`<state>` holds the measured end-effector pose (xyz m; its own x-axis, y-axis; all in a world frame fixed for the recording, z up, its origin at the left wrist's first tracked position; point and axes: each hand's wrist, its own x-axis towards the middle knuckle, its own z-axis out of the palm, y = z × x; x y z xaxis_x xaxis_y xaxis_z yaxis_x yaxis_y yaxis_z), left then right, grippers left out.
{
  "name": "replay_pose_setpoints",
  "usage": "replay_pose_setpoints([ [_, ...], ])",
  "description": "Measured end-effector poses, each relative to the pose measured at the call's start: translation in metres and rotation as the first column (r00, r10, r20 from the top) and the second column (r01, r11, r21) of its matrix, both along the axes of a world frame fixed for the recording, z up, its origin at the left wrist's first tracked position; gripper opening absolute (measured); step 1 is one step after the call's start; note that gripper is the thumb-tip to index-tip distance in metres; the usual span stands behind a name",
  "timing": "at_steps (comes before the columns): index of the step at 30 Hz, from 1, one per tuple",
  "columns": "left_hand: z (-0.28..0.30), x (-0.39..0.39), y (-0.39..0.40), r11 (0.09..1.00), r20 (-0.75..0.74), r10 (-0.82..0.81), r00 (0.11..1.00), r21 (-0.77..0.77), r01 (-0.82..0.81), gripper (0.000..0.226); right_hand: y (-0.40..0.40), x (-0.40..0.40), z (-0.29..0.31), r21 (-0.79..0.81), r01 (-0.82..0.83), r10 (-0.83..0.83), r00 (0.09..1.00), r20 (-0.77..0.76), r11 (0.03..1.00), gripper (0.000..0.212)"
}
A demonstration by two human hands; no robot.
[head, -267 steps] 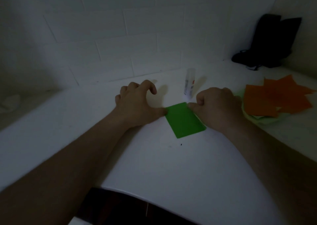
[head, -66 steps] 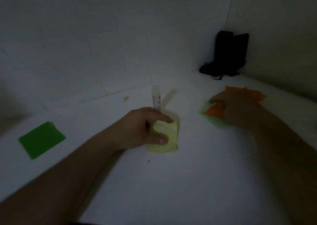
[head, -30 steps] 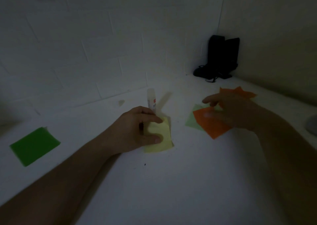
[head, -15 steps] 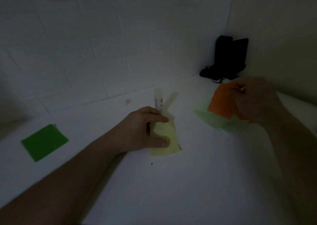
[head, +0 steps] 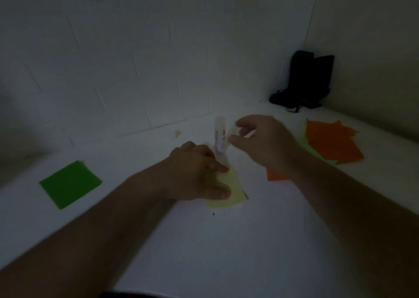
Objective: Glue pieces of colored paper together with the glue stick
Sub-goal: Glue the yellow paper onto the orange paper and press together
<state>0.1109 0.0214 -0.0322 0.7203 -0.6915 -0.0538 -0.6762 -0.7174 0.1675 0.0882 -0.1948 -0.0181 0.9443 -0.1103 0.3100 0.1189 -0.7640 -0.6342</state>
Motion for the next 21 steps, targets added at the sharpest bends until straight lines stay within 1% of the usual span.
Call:
replay_pose_setpoints([
  [1, 0.003, -0.002, 0.001, 0.997, 0.018, -0.010, 1.000, 0.075, 0.008, 0.087, 0.012, 0.006, -0.003, 0.045, -0.012, 0.017, 0.994, -0.105, 0.999, 0.062],
  [2, 0.006, -0.004, 0.002, 0.993, 0.035, -0.024, 0.999, 0.116, 0.020, 0.086, 0.021, 0.013, -0.008, 0.080, -0.022, 0.036, 0.983, -0.178, 0.997, 0.063],
  [3, 0.007, -0.004, 0.006, 0.991, 0.048, -0.042, 0.998, 0.127, 0.036, 0.084, 0.028, 0.019, -0.013, 0.107, -0.034, 0.056, 0.977, -0.205, 0.994, 0.056],
  [4, 0.007, -0.003, 0.012, 0.992, 0.060, -0.062, 0.996, 0.114, 0.055, 0.085, 0.034, 0.023, -0.019, 0.137, -0.048, 0.073, 0.980, -0.185, 0.989, 0.043],
  [6, 0.003, -0.002, 0.026, 0.995, 0.077, -0.088, 0.993, 0.047, 0.084, 0.086, 0.041, 0.027, -0.027, 0.185, -0.064, 0.084, 0.991, -0.100, 0.981, 0.019],
  [7, -0.001, -0.002, 0.033, 0.995, 0.084, -0.096, 0.992, 0.002, 0.096, 0.088, 0.043, 0.026, -0.028, 0.192, -0.069, 0.083, 0.995, -0.061, 0.979, 0.011],
  [9, -0.012, -0.004, 0.045, 0.988, 0.080, -0.096, 0.992, -0.115, 0.105, 0.086, 0.041, 0.024, -0.025, 0.180, -0.094, 0.097, 0.995, -0.009, 0.979, 0.013],
  [10, -0.016, -0.005, 0.049, 0.976, 0.068, -0.082, 0.994, -0.195, 0.094, 0.080, 0.039, 0.023, -0.020, 0.213, -0.127, 0.126, 0.992, 0.015, 0.969, 0.016],
  [11, -0.020, -0.004, 0.052, 0.958, 0.054, -0.068, 0.996, -0.274, 0.080, 0.071, 0.037, 0.022, -0.013, 0.295, -0.156, 0.156, 0.988, 0.022, 0.943, 0.028],
  [12, -0.022, -0.003, 0.054, 0.937, 0.054, -0.068, 0.996, -0.340, 0.083, 0.062, 0.036, 0.020, -0.006, 0.422, -0.170, 0.177, 0.984, 0.021, 0.890, 0.047],
  [13, -0.023, -0.001, 0.055, 0.918, 0.070, -0.091, 0.993, -0.381, 0.111, 0.054, 0.033, 0.020, -0.002, 0.531, -0.170, 0.193, 0.981, 0.012, 0.830, 0.057],
  [14, -0.023, 0.000, 0.056, 0.904, 0.096, -0.133, 0.986, -0.397, 0.161, 0.047, 0.030, 0.020, -0.001, 0.599, -0.168, 0.192, 0.981, 0.025, 0.783, 0.055],
  [16, -0.021, 0.002, 0.058, 0.894, 0.139, -0.209, 0.968, -0.375, 0.247, 0.038, 0.024, 0.019, -0.001, 0.702, -0.181, 0.189, 0.980, 0.067, 0.689, 0.028],
  [17, -0.021, 0.002, 0.060, 0.896, 0.164, -0.227, 0.960, -0.351, 0.272, 0.036, 0.022, 0.017, -0.001, 0.778, -0.179, 0.212, 0.975, 0.060, 0.603, 0.021],
  [18, -0.021, 0.002, 0.061, 0.900, 0.190, -0.234, 0.953, -0.329, 0.286, 0.037, 0.022, 0.013, 0.002, 0.842, -0.174, 0.247, 0.968, 0.050, 0.511, 0.018],
  [19, -0.022, 0.001, 0.063, 0.902, 0.207, -0.236, 0.950, -0.318, 0.293, 0.037, 0.019, 0.010, 0.003, 0.878, -0.189, 0.286, 0.956, 0.062, 0.441, 0.015],
  [20, -0.023, 0.001, 0.064, 0.896, 0.213, -0.239, 0.947, -0.327, 0.300, 0.037, 0.016, 0.009, 0.003, 0.884, -0.218, 0.303, 0.948, 0.092, 0.414, 0.015],
  [21, -0.023, 0.001, 0.065, 0.885, 0.212, -0.244, 0.947, -0.350, 0.306, 0.035, 0.013, 0.007, 0.003, 0.856, -0.262, 0.299, 0.945, 0.133, 0.446, 0.019],
])
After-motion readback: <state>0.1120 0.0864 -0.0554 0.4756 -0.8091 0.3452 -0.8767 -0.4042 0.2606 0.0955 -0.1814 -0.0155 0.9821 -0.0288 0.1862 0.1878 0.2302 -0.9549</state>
